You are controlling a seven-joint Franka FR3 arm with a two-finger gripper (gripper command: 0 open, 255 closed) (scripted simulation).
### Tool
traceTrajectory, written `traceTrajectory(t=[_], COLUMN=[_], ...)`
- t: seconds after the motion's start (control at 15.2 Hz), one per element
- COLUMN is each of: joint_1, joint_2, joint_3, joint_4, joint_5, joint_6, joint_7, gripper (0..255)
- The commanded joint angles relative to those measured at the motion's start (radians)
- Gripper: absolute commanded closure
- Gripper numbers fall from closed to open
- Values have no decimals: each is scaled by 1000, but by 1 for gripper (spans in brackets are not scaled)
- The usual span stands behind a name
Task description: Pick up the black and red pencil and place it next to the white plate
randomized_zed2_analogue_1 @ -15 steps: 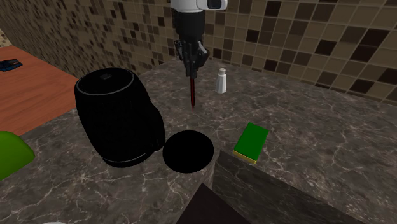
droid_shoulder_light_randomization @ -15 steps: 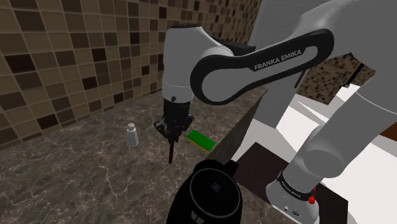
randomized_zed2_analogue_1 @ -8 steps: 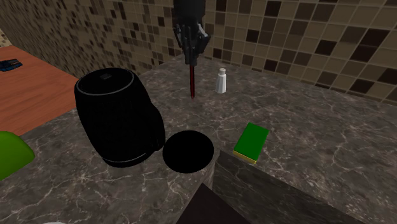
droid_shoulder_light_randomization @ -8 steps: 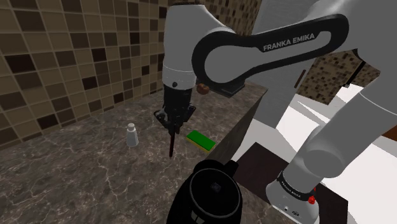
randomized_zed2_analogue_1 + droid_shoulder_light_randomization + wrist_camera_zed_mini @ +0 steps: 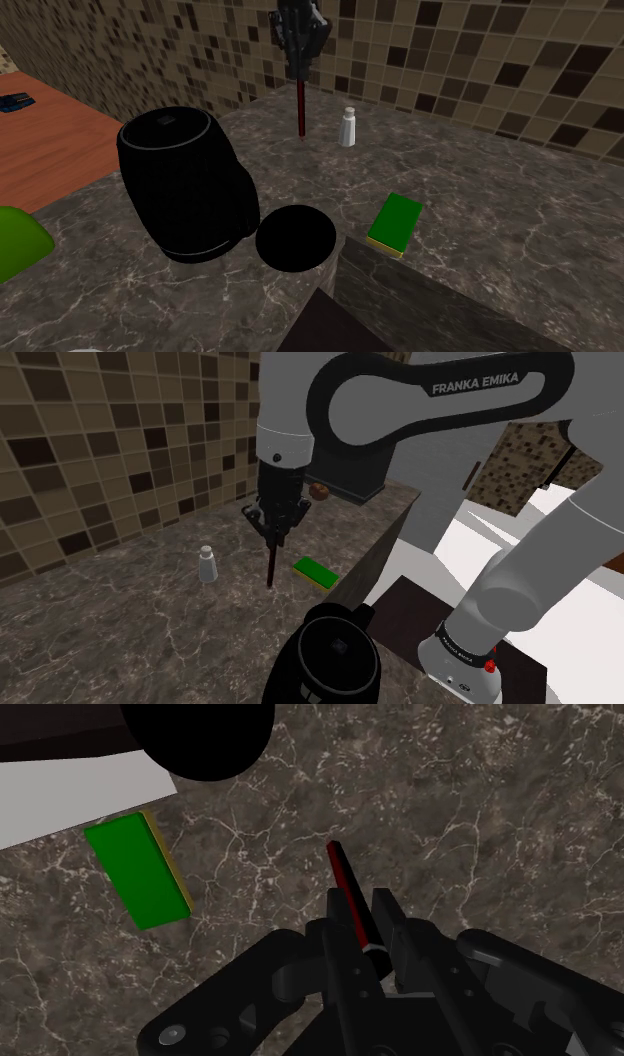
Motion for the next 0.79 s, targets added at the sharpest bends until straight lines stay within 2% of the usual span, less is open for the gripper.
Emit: traceTrajectory(t=[0.0,0.73], joint_1=[-1,-6], joint_2=[-3,-1], joint_3=[-2,-10], joint_4=[24,173], joint_5=[0,-5], joint_6=[-27,-174], joint_7=[-1,3], gripper=[255,255])
